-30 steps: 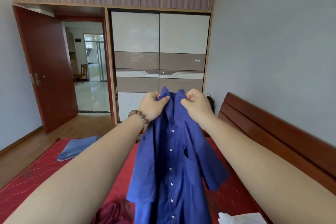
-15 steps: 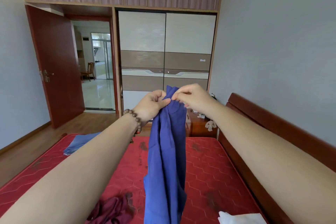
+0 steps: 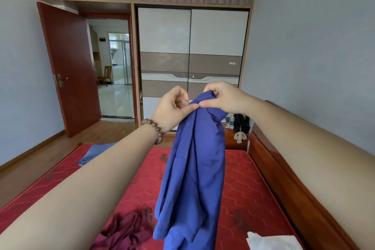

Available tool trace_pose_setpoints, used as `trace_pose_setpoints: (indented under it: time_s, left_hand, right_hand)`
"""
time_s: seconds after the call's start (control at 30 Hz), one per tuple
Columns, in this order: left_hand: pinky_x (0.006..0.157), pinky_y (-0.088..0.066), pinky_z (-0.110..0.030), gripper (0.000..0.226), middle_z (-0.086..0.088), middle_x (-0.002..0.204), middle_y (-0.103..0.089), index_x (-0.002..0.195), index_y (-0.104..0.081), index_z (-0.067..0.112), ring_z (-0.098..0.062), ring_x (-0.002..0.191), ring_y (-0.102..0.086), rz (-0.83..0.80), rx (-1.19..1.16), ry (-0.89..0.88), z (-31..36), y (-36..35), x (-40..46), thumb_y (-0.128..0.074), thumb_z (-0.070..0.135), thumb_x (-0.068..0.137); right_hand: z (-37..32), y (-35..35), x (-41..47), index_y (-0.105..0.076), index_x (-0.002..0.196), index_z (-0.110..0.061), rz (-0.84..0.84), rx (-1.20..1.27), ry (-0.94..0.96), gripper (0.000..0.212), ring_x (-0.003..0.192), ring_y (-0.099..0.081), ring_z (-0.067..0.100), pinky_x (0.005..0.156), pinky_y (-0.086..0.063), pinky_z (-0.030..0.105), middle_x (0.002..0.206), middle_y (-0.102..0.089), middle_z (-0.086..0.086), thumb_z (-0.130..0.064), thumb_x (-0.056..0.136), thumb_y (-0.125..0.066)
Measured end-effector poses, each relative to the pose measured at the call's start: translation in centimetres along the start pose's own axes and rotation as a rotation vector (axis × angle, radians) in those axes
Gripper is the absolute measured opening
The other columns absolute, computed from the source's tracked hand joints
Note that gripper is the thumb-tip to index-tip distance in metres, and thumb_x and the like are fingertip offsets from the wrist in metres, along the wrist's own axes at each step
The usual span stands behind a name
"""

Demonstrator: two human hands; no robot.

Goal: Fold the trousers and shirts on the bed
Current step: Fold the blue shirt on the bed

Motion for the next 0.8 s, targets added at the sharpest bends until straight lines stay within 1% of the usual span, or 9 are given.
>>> trace_pose_setpoints:
  time_s: [0.1,0.17,0.27,0.37,0.47,0.57,0.63,0.73,0.8]
  left_hand:
    - [0.056,-0.044,-0.027,0.029,-0.003,0.063,-0.057,0.072,-0.055,0.013,-0.015,0.055,-0.048,-0.015,0.275,-0.096,-0.5,0.1,-0.5,-0.079,0.029,0.076]
    - [0.060,-0.047,-0.030,0.031,-0.002,0.065,-0.062,0.073,-0.059,0.014,-0.018,0.059,-0.056,-0.065,0.412,-0.092,-0.9,0.2,-0.9,-0.078,0.039,0.075]
    - [0.066,-0.050,-0.027,0.033,0.002,0.073,-0.068,0.078,-0.066,0.016,-0.014,0.070,-0.063,-0.145,0.553,-0.070,-1.8,0.0,-1.3,-0.074,0.048,0.076]
    - [0.072,-0.050,-0.030,0.030,0.003,0.080,-0.067,0.083,-0.069,0.016,-0.011,0.073,-0.059,-0.169,0.566,-0.103,-2.6,-0.6,-1.9,-0.072,0.045,0.078]
    - [0.074,-0.049,-0.035,0.025,0.002,0.082,-0.065,0.084,-0.064,0.010,-0.015,0.075,-0.057,-0.008,0.502,-0.233,-2.5,-1.2,-2.7,-0.072,0.034,0.081]
    - [0.073,-0.051,-0.037,0.025,-0.002,0.088,-0.065,0.088,-0.063,0.007,-0.024,0.081,-0.061,0.051,0.506,-0.296,-2.3,-2.2,-3.3,-0.064,0.032,0.085]
    - [0.069,-0.049,-0.036,0.029,-0.002,0.085,-0.061,0.080,-0.060,0.008,-0.026,0.078,-0.059,0.008,0.553,-0.225,-2.8,-2.9,-3.3,-0.058,0.036,0.085]
    - [0.059,-0.038,-0.031,0.036,0.001,0.065,-0.049,0.060,-0.043,0.017,-0.026,0.064,-0.050,-0.040,0.607,-0.036,-3.9,-3.3,-2.7,-0.062,0.038,0.083]
    - [0.057,-0.033,-0.030,0.037,-0.002,0.059,-0.050,0.056,-0.042,0.018,-0.029,0.063,-0.050,-0.096,0.624,0.064,-4.7,-3.0,-2.4,-0.062,0.035,0.082]
  right_hand:
    - [-0.4,0.0,0.3,-0.063,0.087,0.002,0.063,-0.040,0.004,0.023,0.070,-0.045,0.021,0.065,-0.035,0.033,0.085,-0.060,0.032,-0.016,0.081,-0.075]
    - [-0.5,0.2,0.5,-0.063,0.088,0.005,0.070,-0.064,0.010,0.027,0.070,-0.046,0.021,0.065,-0.035,0.033,0.089,-0.060,0.034,-0.018,0.080,-0.076]
    - [-0.5,0.4,0.7,-0.063,0.088,0.006,0.063,-0.058,0.009,0.028,0.071,-0.047,0.021,0.066,-0.035,0.033,0.090,-0.060,0.035,-0.018,0.080,-0.076]
    - [-0.5,0.9,0.7,-0.063,0.088,0.004,0.058,-0.055,0.010,0.026,0.071,-0.046,0.022,0.067,-0.035,0.033,0.091,-0.059,0.035,-0.018,0.080,-0.076]
    - [-0.2,1.3,0.8,-0.060,0.090,0.009,0.067,-0.073,0.007,0.033,0.069,-0.048,0.029,0.068,-0.036,0.033,0.094,-0.057,0.037,-0.018,0.081,-0.075]
    - [0.1,1.5,0.9,-0.061,0.090,0.008,0.081,-0.085,0.006,0.033,0.072,-0.046,0.021,0.068,-0.036,0.034,0.093,-0.058,0.036,-0.020,0.080,-0.076]
    - [0.0,1.5,0.9,-0.063,0.089,0.003,0.068,-0.083,0.011,0.027,0.072,-0.048,0.020,0.068,-0.039,0.035,0.092,-0.060,0.034,-0.019,0.080,-0.076]
    - [0.3,1.6,0.8,-0.063,0.087,0.000,0.056,-0.102,0.018,0.023,0.071,-0.049,0.021,0.067,-0.041,0.037,0.088,-0.061,0.031,-0.018,0.080,-0.076]
    - [0.9,2.0,0.8,-0.063,0.084,-0.003,0.064,-0.122,0.017,0.021,0.068,-0.047,0.021,0.065,-0.038,0.034,0.079,-0.059,0.026,-0.018,0.080,-0.076]
Point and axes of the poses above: each hand's wrist, its own x-axis towards the middle knuckle, its own y-axis out of the back of the hand, z = x × y, the point moved 3 cm from there along x, towards the middle knuckle
